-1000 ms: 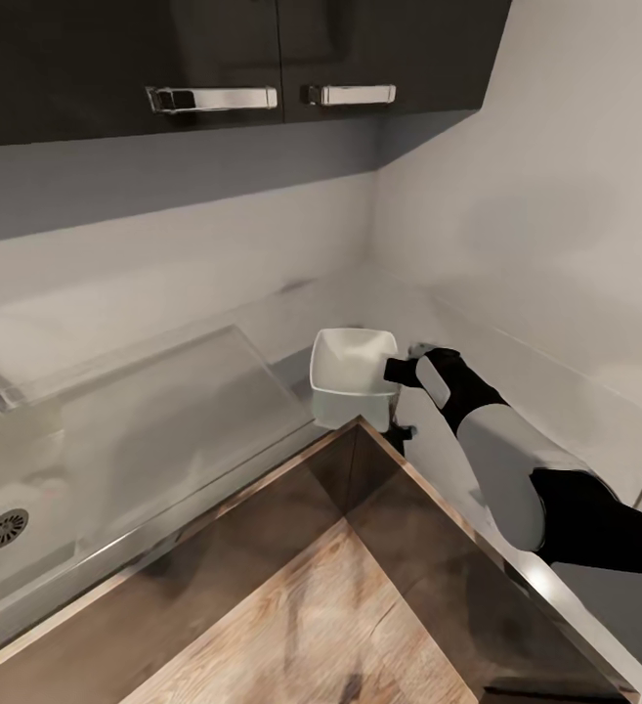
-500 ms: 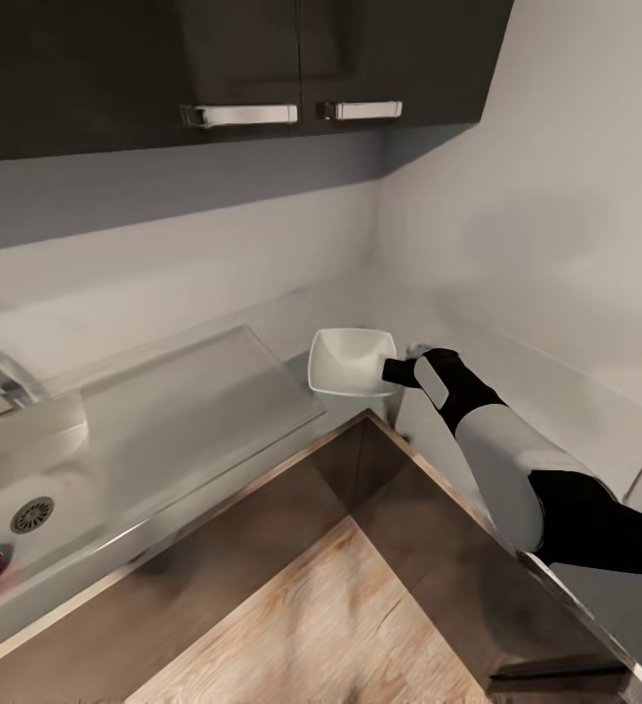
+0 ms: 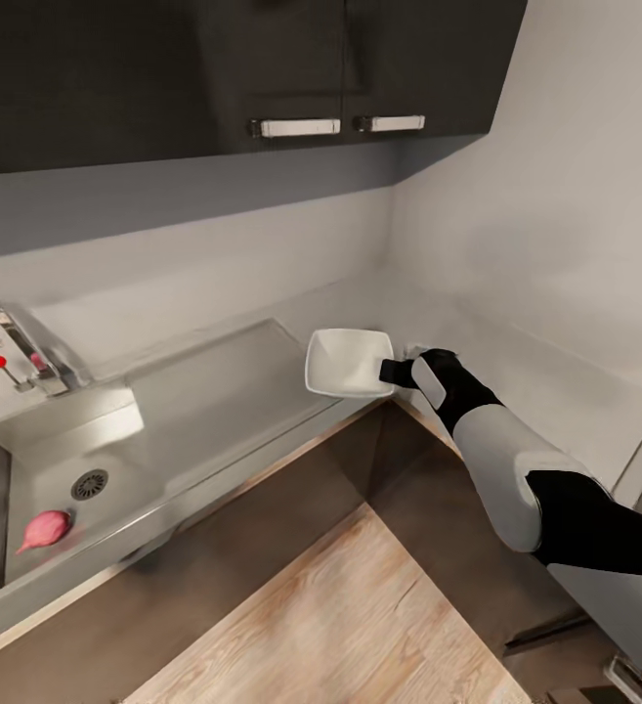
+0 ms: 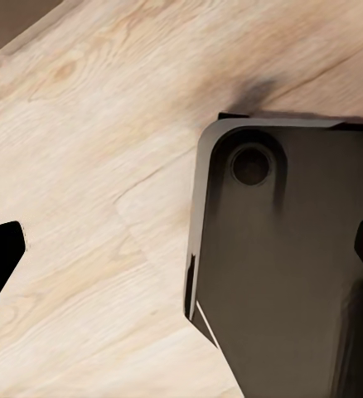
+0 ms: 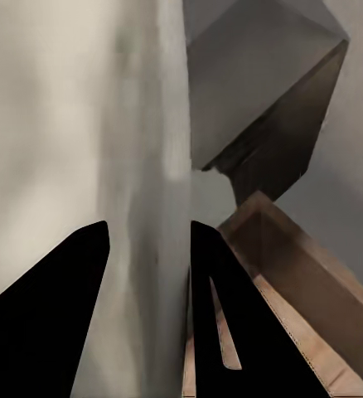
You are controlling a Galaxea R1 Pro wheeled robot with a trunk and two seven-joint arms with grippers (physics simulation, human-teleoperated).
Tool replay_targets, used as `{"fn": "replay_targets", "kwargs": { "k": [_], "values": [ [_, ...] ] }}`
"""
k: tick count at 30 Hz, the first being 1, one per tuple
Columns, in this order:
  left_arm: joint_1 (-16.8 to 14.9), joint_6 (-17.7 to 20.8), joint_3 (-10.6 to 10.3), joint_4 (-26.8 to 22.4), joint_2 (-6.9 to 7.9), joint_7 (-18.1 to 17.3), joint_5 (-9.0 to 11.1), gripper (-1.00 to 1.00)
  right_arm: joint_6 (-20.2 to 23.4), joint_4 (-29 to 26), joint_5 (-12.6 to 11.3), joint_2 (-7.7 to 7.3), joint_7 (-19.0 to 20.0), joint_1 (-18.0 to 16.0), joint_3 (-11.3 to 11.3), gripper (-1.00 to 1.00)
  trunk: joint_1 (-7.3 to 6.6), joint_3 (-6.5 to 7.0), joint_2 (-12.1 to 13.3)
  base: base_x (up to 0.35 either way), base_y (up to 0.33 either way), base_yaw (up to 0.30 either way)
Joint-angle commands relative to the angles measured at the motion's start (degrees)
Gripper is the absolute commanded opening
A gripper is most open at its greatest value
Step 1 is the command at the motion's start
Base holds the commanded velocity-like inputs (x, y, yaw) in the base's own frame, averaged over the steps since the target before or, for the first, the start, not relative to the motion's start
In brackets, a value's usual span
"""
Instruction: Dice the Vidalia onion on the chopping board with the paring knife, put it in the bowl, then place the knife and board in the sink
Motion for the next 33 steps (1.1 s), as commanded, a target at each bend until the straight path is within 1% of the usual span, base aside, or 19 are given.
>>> {"fn": "replay_targets", "kwargs": {
  "k": [1,25,33],
  "values": [
    [-0.02,-0.13,0.07,0.00,0.00,0.00,0.07,1.00,0.20,-0.05,-0.67,0.07,-0.51,-0.04,-0.36,-1.00,0.01,-0.01,-0.11,-0.209,0.249,0.000],
    [-0.02,-0.13,0.07,0.00,-0.03,-0.08,0.06,1.00,0.16,1.56,-0.60,0.25,-0.42,-0.04,-0.36,-1.00,0.01,2.17,-0.11,-0.216,0.241,0.001],
    [-0.02,-0.13,0.07,0.01,-0.07,-0.08,0.06,1.00,0.12,1.79,-0.61,0.26,-0.42,-0.04,-0.36,-1.00,0.01,2.88,-0.11,-0.229,0.228,0.055]
  ]
}}
